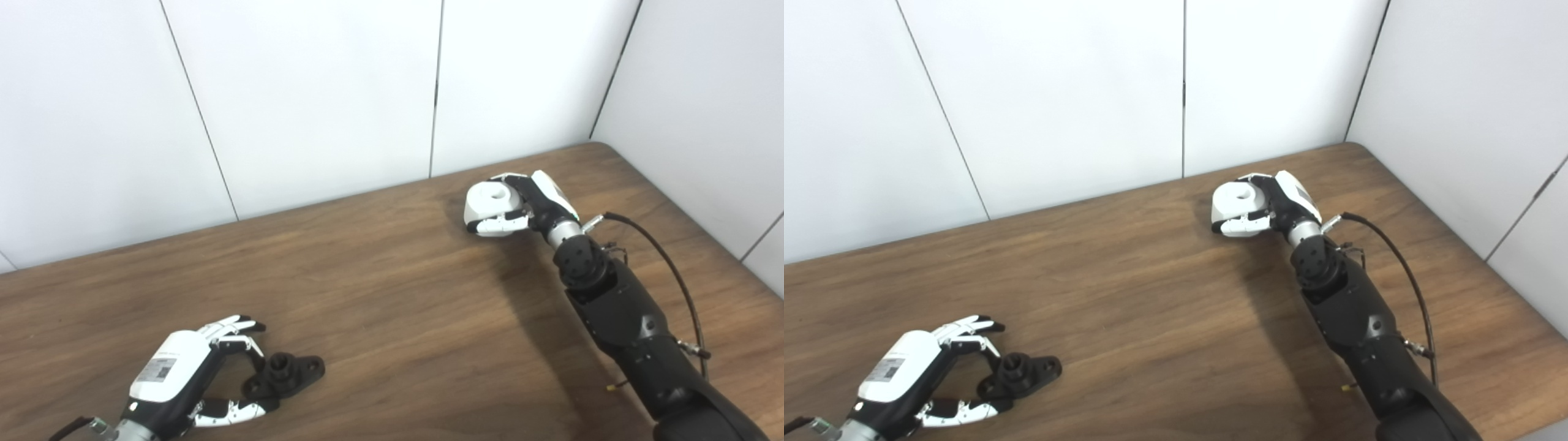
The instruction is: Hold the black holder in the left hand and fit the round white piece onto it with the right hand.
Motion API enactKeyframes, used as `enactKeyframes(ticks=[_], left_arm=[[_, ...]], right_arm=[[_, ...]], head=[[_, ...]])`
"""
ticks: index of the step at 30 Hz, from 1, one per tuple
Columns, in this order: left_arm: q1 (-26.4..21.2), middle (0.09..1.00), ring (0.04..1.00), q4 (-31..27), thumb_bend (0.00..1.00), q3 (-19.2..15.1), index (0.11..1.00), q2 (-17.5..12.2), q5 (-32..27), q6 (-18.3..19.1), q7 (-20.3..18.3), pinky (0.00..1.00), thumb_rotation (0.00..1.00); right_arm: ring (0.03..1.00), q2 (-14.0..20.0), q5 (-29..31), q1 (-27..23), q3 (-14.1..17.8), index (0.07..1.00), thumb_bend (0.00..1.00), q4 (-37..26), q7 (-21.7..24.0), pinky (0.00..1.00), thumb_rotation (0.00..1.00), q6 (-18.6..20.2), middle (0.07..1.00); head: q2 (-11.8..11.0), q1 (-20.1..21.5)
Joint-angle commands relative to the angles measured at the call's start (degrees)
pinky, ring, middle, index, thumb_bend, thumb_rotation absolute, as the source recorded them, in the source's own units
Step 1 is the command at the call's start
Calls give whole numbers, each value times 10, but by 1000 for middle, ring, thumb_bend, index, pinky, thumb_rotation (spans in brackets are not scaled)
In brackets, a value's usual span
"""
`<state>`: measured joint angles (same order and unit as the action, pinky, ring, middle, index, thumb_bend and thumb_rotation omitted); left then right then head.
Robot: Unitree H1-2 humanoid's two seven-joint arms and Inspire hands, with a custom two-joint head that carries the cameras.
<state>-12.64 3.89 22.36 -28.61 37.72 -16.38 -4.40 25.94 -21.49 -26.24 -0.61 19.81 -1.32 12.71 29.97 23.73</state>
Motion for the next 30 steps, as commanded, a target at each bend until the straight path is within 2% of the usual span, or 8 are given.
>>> enactKeyframes(ticks=[1,7,9,10,13,22,30], left_arm=[[33,822,881,20,521,6,486,-31,21,26,-47,829,48],[33,822,881,16,521,3,486,-31,22,29,-53,820,47],[33,822,880,16,521,3,486,-30,23,28,-53,820,47],[33,822,880,16,521,3,486,-30,25,28,-52,819,47],[32,821,882,16,521,3,486,-31,25,28,-53,818,48],[24,825,884,25,521,4,486,-29,23,26,-55,823,48],[18,821,879,32,521,7,486,-23,23,19,-49,811,48]], right_arm=[[876,6,-2,-22,3,707,751,-3,-16,801,277,-24,868],[851,3,-1,-20,7,657,725,9,-39,782,122,-45,841],[848,1,1,-20,11,647,724,14,-46,778,98,-50,837],[841,-1,2,-19,13,556,601,16,-54,777,117,-56,828],[818,-5,-1,-18,18,496,527,25,-73,755,124,-68,801],[812,-6,-2,-14,14,484,517,33,-86,755,126,-80,786],[805,-9,0,-14,10,484,517,10,-77,758,125,-76,777]], head=[[1,1],[4,3],[4,3],[5,2],[6,2],[5,0],[6,-11]])
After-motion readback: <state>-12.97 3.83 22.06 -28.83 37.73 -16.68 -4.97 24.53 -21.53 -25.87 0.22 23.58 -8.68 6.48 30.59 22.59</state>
